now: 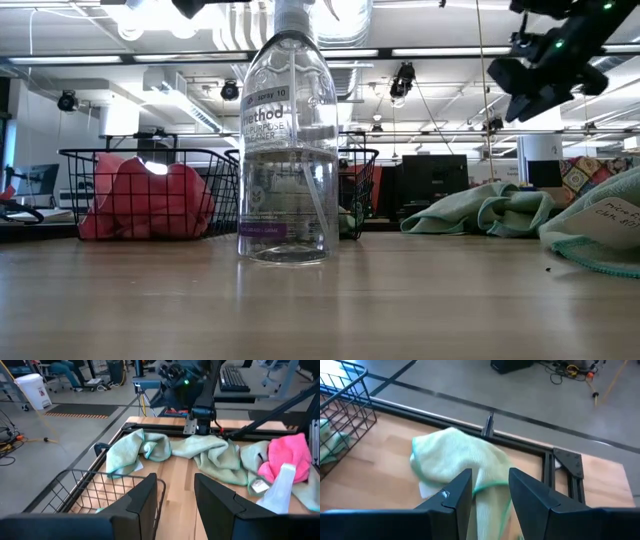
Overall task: Sort microfiber towel by color & place in baskets
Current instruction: Put the top green microfiber towel into the right black wire basket
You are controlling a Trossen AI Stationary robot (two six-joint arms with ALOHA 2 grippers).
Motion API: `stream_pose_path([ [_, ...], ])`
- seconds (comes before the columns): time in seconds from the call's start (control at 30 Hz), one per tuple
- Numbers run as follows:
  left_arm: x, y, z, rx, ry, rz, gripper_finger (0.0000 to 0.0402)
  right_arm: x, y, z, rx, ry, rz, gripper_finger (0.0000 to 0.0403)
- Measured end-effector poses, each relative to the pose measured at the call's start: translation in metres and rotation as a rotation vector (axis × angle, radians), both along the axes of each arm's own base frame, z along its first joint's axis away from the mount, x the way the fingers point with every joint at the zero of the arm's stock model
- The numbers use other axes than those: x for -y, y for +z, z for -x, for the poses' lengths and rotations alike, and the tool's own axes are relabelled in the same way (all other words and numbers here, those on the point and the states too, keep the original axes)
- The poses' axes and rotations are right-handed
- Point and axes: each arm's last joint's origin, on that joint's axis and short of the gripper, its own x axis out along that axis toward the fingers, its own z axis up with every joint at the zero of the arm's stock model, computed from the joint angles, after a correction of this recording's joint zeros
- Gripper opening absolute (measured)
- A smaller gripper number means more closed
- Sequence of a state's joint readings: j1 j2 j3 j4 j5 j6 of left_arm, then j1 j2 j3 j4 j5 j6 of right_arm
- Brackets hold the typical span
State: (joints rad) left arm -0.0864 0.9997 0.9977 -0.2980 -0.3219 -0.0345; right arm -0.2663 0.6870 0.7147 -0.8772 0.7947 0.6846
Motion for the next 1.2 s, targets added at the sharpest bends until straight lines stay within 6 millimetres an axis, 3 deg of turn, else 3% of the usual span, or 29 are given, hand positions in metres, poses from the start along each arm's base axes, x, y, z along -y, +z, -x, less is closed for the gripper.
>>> stream_pose_path([
  [0.2,0.0,-0.004,0.001,-0.041,0.001,-0.001,0.0116,0.033,-0.004,-0.011,0.057,0.089,-0.106,0.0123],
  [0.53,0.0,-0.005,0.002,-0.061,0.001,-0.002,0.0116,0.086,-0.034,-0.02,0.088,0.161,-0.357,0.0123],
  [0.87,0.0,-0.006,0.002,-0.068,0.001,-0.003,0.0116,0.109,-0.058,-0.04,0.064,0.258,-0.427,0.0123],
  [1.2,0.0,-0.006,0.003,-0.071,0.0,-0.005,0.0116,0.129,-0.057,-0.046,-0.036,0.277,-0.467,0.0123],
])
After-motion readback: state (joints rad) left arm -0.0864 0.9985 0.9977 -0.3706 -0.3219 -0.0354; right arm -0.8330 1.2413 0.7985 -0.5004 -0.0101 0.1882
